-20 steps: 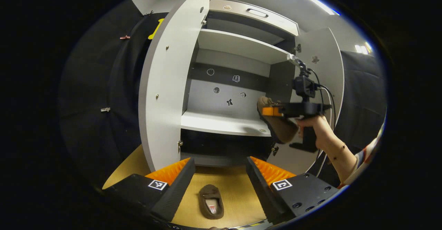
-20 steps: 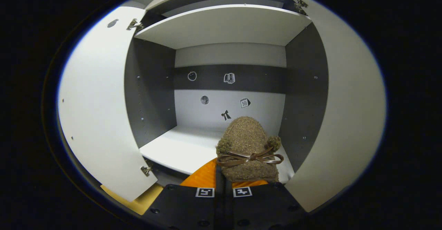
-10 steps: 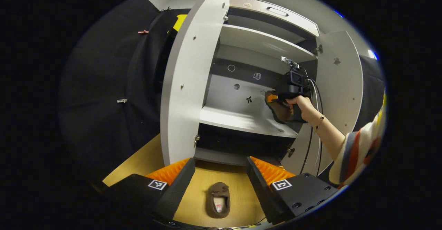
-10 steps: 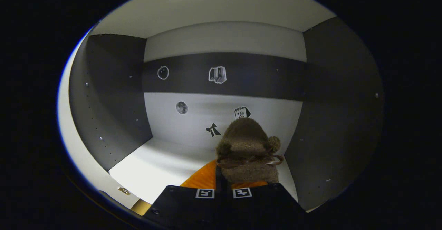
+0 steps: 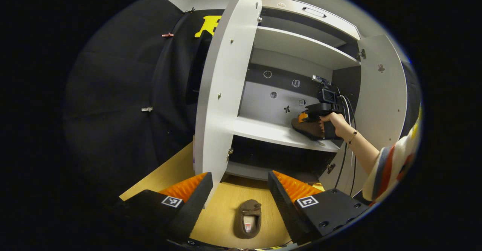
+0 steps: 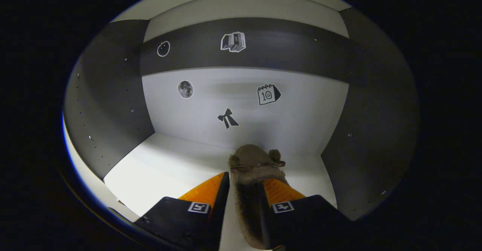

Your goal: Grab one shoe with the right hand and put it into the shoe cabinet, grab the other shoe with the left hand and put it into the shoe cabinet; then close the right door with the right hand and the left door with the left hand.

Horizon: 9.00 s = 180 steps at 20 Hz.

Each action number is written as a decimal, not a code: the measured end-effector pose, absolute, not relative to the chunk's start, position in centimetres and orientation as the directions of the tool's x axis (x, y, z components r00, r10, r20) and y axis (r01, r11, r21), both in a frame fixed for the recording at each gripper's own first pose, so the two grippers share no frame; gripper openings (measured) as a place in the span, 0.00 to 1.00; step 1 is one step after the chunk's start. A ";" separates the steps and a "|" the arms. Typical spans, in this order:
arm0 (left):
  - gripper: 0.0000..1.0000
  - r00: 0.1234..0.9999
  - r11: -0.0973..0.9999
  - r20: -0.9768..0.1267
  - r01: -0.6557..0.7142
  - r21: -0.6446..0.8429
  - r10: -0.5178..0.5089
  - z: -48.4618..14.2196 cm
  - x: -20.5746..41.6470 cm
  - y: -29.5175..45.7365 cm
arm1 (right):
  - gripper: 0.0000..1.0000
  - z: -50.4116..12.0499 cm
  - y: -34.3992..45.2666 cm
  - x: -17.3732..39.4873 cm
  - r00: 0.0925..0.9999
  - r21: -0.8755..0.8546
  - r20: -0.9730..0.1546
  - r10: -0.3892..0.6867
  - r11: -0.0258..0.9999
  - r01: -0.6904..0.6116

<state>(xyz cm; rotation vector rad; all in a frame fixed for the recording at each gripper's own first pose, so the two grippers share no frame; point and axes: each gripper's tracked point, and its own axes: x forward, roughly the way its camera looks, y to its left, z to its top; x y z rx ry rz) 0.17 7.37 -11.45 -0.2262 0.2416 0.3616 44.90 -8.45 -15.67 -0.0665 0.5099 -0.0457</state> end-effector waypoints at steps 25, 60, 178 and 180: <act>0.93 0.865 0.976 -0.502 -0.104 -0.193 -0.007 -34.1 3.2 2.1 | 0.98 -6.4 -2.6 10.5 0.994 -0.032 -0.076 0.081 0.996 -0.083; 0.05 0.771 0.981 -0.626 -0.187 -0.055 0.112 -41.9 6.3 4.8 | 0.98 -12.6 -4.6 9.0 0.955 -0.033 -0.250 0.162 0.984 -0.176; 0.93 0.999 1.000 -0.034 0.025 0.001 -0.025 4.4 2.6 14.9 | 0.98 -3.3 -10.3 4.0 0.989 0.086 -0.150 0.017 0.996 -0.004; 0.93 0.999 0.999 -0.037 0.026 0.024 -0.025 4.3 3.8 13.7 | 0.98 -3.4 -10.9 3.9 0.988 0.083 -0.155 0.016 0.997 -0.004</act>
